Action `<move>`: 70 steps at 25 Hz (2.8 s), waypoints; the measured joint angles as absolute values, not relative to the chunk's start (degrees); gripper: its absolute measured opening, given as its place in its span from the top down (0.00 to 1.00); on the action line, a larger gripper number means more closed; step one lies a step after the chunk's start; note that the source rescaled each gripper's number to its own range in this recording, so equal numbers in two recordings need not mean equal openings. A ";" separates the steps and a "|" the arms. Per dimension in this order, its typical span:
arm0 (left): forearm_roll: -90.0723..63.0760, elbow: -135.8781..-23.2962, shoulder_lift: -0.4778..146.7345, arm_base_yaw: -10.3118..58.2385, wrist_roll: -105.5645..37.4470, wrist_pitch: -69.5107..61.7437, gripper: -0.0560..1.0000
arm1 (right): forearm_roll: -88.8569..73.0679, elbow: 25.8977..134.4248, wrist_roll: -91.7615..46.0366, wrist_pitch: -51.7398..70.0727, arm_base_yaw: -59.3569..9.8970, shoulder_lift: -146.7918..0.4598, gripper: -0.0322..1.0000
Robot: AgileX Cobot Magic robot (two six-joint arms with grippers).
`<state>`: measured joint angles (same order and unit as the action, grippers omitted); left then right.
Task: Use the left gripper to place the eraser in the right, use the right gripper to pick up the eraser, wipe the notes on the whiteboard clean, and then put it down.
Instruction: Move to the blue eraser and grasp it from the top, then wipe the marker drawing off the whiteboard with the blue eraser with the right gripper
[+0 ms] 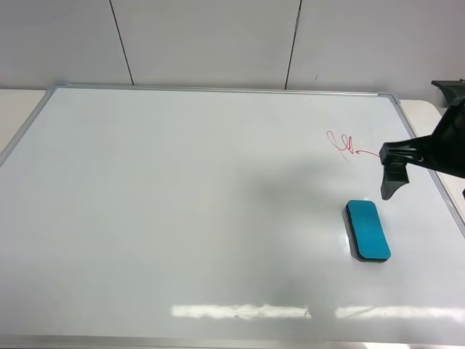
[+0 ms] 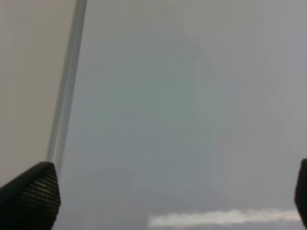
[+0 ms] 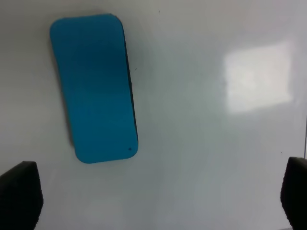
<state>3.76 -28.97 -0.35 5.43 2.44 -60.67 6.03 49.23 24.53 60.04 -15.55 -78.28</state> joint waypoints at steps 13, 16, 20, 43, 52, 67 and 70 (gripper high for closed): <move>3.76 -28.97 -0.35 5.43 2.44 -60.67 0.00 | 4.94 41.51 24.72 40.08 -15.55 -90.01 0.00; 3.76 -28.97 -0.35 5.43 2.44 -60.67 0.00 | 4.94 41.04 24.72 37.83 -15.55 -90.50 0.00; 3.76 -28.97 -0.35 5.43 2.44 -60.67 0.00 | 5.26 40.97 24.72 36.37 -15.55 -90.99 0.00; 3.76 -28.97 -0.35 5.43 2.44 -60.67 0.00 | 5.43 40.97 27.71 33.10 -18.59 -96.59 0.38; 3.71 -28.97 -0.35 5.43 2.44 -60.67 0.00 | 5.37 40.97 29.15 33.59 -18.59 -98.16 0.97; 3.71 -28.97 -0.35 5.43 2.48 -60.67 0.00 | 1.15 57.66 19.31 50.37 -17.97 -96.45 0.97; 3.71 -28.97 -0.35 5.43 2.48 -60.67 0.00 | 0.94 66.69 17.53 55.84 -17.06 -100.20 0.97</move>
